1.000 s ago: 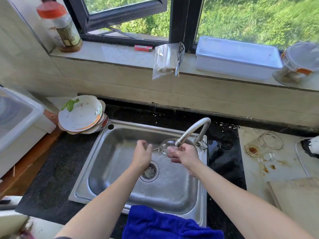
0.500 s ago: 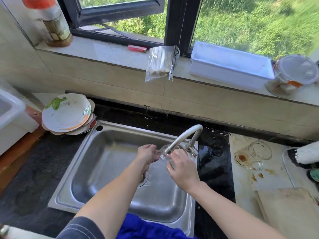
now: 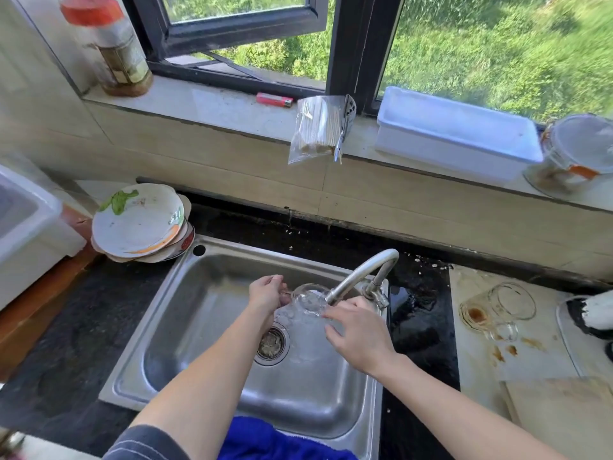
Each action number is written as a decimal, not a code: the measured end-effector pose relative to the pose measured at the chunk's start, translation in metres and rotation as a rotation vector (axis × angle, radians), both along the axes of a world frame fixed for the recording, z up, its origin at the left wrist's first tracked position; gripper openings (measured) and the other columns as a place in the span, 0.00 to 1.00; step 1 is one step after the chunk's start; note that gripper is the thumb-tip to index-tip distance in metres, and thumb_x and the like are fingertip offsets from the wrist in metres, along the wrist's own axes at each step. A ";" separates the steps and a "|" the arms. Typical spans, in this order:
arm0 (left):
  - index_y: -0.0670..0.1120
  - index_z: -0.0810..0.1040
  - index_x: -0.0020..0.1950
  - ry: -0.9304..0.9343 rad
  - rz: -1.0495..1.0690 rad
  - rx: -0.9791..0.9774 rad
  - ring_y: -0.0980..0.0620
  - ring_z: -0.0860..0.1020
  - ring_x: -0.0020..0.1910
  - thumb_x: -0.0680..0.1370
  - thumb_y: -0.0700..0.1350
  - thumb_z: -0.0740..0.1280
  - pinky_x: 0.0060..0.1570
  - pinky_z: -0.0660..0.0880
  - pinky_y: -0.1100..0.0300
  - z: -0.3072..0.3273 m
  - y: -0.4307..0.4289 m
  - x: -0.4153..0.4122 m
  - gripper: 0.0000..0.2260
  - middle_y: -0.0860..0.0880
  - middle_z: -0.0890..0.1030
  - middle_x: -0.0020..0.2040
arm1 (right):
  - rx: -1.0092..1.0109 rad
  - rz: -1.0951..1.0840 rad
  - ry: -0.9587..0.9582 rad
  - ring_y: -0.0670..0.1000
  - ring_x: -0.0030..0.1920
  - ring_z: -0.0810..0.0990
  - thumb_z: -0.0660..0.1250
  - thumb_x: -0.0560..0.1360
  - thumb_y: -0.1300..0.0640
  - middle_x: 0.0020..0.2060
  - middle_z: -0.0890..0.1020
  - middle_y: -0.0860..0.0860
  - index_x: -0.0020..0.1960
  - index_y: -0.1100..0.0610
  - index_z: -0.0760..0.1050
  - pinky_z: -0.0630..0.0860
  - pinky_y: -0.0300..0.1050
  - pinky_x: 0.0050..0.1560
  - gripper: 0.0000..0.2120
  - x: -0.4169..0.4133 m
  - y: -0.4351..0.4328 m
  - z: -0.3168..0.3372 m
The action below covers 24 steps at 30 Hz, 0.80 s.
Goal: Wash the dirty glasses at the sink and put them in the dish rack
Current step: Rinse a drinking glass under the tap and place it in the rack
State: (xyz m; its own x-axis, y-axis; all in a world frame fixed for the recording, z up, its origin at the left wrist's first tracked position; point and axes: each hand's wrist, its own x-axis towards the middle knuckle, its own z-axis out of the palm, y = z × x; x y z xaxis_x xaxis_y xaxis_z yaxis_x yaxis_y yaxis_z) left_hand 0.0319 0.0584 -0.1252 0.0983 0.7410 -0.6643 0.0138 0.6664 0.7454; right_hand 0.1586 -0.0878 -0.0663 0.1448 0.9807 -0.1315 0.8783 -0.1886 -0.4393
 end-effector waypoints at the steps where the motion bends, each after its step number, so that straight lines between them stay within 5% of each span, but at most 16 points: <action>1: 0.37 0.74 0.47 -0.017 -0.041 -0.014 0.51 0.68 0.26 0.81 0.36 0.60 0.20 0.68 0.66 0.002 -0.004 0.002 0.06 0.43 0.73 0.35 | -0.013 0.009 0.029 0.47 0.63 0.69 0.60 0.79 0.48 0.62 0.76 0.42 0.70 0.44 0.71 0.68 0.43 0.61 0.20 -0.002 0.002 0.001; 5: 0.39 0.75 0.42 0.012 -0.148 -0.034 0.50 0.70 0.26 0.81 0.38 0.61 0.22 0.70 0.63 0.004 -0.015 0.010 0.09 0.43 0.75 0.34 | -0.032 0.049 0.133 0.51 0.59 0.77 0.61 0.77 0.49 0.62 0.78 0.46 0.68 0.44 0.74 0.73 0.50 0.61 0.19 -0.009 0.007 -0.003; 8: 0.40 0.74 0.41 0.097 -0.148 -0.022 0.52 0.66 0.21 0.81 0.40 0.62 0.19 0.62 0.67 -0.002 -0.008 0.001 0.09 0.45 0.72 0.30 | 0.091 0.114 0.037 0.52 0.55 0.79 0.61 0.76 0.52 0.53 0.81 0.48 0.61 0.50 0.79 0.78 0.52 0.49 0.15 0.001 0.001 -0.007; 12: 0.43 0.75 0.39 0.115 -0.282 -0.052 0.54 0.62 0.21 0.79 0.43 0.65 0.21 0.55 0.69 0.006 -0.014 0.003 0.09 0.51 0.69 0.21 | 0.133 0.143 0.026 0.52 0.61 0.76 0.63 0.75 0.53 0.58 0.80 0.49 0.64 0.49 0.77 0.80 0.53 0.51 0.18 -0.006 0.006 -0.008; 16: 0.44 0.75 0.36 0.262 -0.332 -0.001 0.55 0.59 0.18 0.77 0.47 0.68 0.19 0.52 0.70 0.010 -0.004 -0.011 0.12 0.47 0.72 0.25 | 0.295 0.266 -0.027 0.50 0.47 0.81 0.63 0.73 0.55 0.46 0.84 0.44 0.48 0.52 0.81 0.81 0.46 0.37 0.08 0.007 -0.001 -0.009; 20: 0.38 0.80 0.46 0.253 -0.459 -0.013 0.57 0.60 0.13 0.75 0.41 0.68 0.17 0.53 0.71 0.027 -0.014 -0.005 0.06 0.46 0.71 0.25 | 0.307 0.286 -0.059 0.52 0.55 0.80 0.63 0.72 0.53 0.55 0.83 0.47 0.56 0.49 0.78 0.81 0.45 0.37 0.14 0.003 0.004 -0.014; 24: 0.40 0.76 0.37 0.344 -0.536 -0.004 0.58 0.61 0.11 0.76 0.40 0.67 0.16 0.53 0.70 0.035 -0.004 -0.016 0.08 0.46 0.71 0.27 | 0.423 0.361 -0.110 0.50 0.51 0.79 0.63 0.72 0.56 0.50 0.83 0.45 0.49 0.52 0.82 0.81 0.44 0.39 0.10 0.015 -0.001 -0.014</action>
State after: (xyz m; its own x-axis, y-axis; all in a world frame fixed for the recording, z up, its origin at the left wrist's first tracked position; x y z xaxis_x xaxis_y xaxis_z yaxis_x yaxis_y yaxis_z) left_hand 0.0163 0.0545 -0.0905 0.2354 0.6456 -0.7265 0.5849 0.5029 0.6364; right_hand 0.1738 -0.0893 -0.0799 -0.2189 0.9345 0.2807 0.8992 0.3048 -0.3138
